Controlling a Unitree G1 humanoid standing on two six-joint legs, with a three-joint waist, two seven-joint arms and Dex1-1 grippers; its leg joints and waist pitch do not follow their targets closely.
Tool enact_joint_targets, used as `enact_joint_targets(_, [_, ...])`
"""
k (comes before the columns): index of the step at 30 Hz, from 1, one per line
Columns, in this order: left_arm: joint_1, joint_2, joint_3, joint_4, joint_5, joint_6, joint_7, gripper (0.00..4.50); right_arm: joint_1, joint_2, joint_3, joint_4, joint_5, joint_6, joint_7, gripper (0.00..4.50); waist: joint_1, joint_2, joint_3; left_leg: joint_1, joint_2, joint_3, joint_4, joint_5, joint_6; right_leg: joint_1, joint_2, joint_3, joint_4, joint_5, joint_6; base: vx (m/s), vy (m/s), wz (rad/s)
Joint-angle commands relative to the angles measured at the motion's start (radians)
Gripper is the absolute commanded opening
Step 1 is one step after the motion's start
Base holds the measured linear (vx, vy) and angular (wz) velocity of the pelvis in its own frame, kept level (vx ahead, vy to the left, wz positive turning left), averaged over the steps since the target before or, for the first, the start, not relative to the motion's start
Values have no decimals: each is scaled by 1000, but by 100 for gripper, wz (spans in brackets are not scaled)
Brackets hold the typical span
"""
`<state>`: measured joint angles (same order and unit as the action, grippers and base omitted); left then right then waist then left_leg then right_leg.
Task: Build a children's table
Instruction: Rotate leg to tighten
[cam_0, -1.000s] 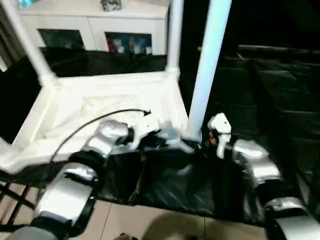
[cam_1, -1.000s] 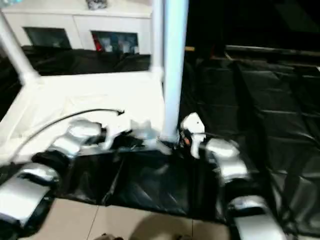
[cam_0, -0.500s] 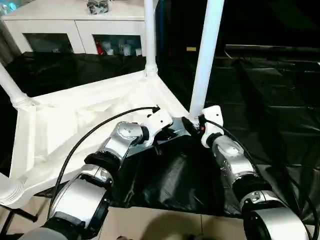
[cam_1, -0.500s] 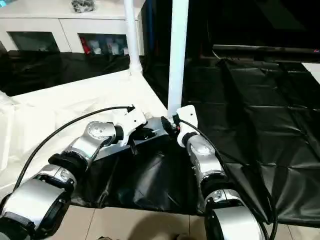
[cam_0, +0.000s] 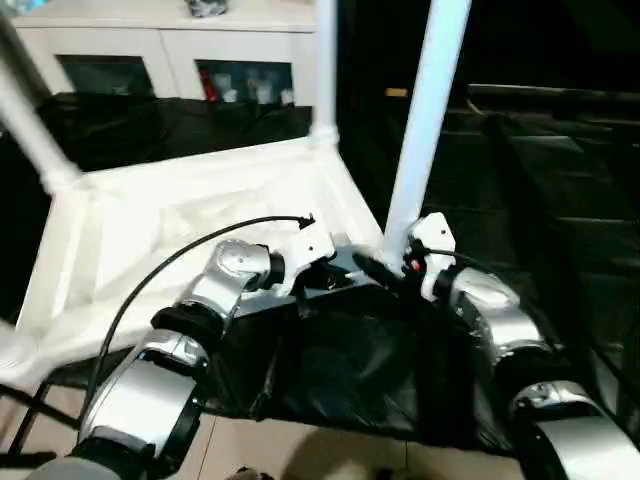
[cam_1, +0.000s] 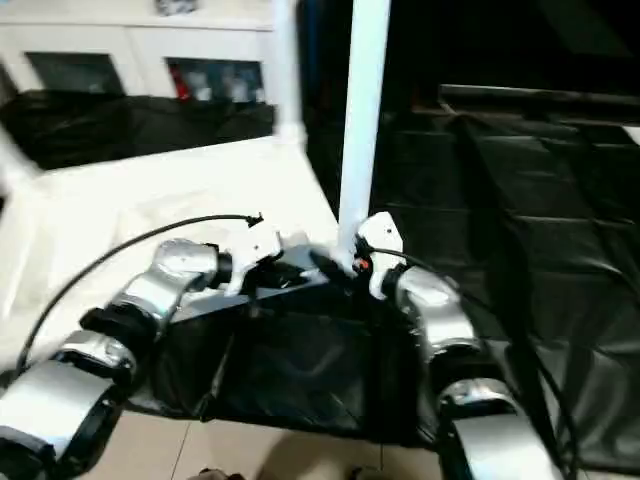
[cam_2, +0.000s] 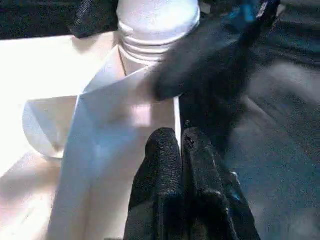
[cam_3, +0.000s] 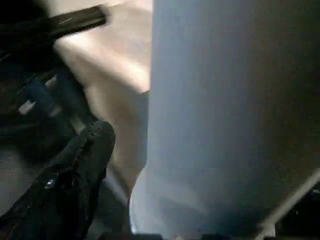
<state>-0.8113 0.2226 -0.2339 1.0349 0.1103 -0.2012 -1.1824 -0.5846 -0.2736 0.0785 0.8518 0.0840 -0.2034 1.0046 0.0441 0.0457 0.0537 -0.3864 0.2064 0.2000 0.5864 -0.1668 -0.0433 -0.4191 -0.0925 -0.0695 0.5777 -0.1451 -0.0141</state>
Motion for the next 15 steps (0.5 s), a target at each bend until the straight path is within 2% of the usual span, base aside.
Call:
enact_joint_targets(1, [7,-2,-11,-22,-1,-8,-40,0,9,3,28,-25,1,-9,57,414,3,-16,-72,19,26,-6,-62,-252,106,56,-47,30,-59,-243,-261,0,0,0])
enact_joint_targets(3, [7,4,-10,-23,-6,-5,-60,0,9,-6,33,-25,-1,-10,83,414,2,-17,-71,21,26,-7,-64,-277,88,55,-47,31,-63,-286,-251,0,0,0])
enact_joint_targets(4, [7,4,-10,-23,-6,-5,-60,0,9,-6,33,-25,-1,-10,83,398,2,-17,-70,22,27,-7,-65,-284,83,53,-47,31,-64,-298,-248,0,0,0])
enact_joint_targets(6, [11,22,-11,-31,-29,5,-146,0,5,-28,47,-30,5,11,167,377,1,-18,-69,22,25,-9,-67,-305,73,54,-47,31,-67,-336,-237,0,0,0])
enact_joint_targets(10, [15,53,-28,-47,-48,18,-281,0,0,-47,64,-45,15,36,245,343,2,-16,-71,23,27,-8,-67,-292,76,52,-47,33,-63,-300,-249,0,0,0])
enact_joint_targets(15, [13,62,-36,-44,-44,16,-310,0,0,-52,73,-57,26,50,282,305,5,-15,-72,23,28,-8,-65,-271,81,54,-47,33,-58,-258,-262,0,0,0])
